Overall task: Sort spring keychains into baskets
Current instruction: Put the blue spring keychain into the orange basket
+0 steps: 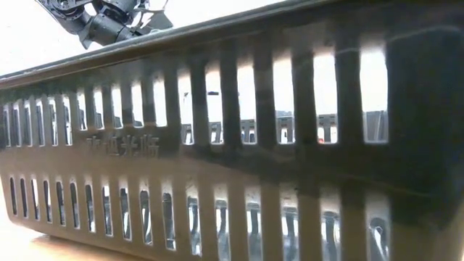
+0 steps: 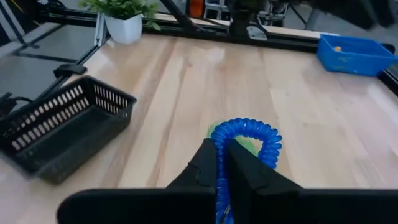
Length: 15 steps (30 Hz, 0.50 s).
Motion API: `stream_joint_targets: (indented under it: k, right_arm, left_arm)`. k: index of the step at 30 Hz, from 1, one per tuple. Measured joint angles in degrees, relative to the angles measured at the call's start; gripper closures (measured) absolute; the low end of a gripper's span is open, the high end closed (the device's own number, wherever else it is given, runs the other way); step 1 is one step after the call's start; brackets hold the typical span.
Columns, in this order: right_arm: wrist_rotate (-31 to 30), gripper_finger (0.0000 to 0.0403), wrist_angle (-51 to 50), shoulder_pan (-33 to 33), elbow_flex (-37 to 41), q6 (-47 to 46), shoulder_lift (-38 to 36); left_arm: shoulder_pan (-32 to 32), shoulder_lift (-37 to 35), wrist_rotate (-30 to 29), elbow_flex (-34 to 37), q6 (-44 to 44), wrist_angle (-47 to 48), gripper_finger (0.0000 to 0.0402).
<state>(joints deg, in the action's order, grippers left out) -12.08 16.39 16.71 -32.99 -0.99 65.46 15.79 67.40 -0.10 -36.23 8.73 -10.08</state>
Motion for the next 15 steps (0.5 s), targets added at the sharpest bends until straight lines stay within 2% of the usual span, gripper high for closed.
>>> stream_joint_targets:
  k: [8, 15]
  right_arm:
    - [-0.1, 0.0402, -0.1, 0.0, 9.7, -1.6, -13.6]
    - [-0.1, 0.0402, -0.1, 0.0, 15.3, -3.1, -22.1]
  left_arm:
    - [0.0, 0.0, 0.0, 0.0, 0.0, -0.5, 0.0293]
    - [0.0, 0.0, 0.0, 0.0, 0.0, -0.7, 0.0293]
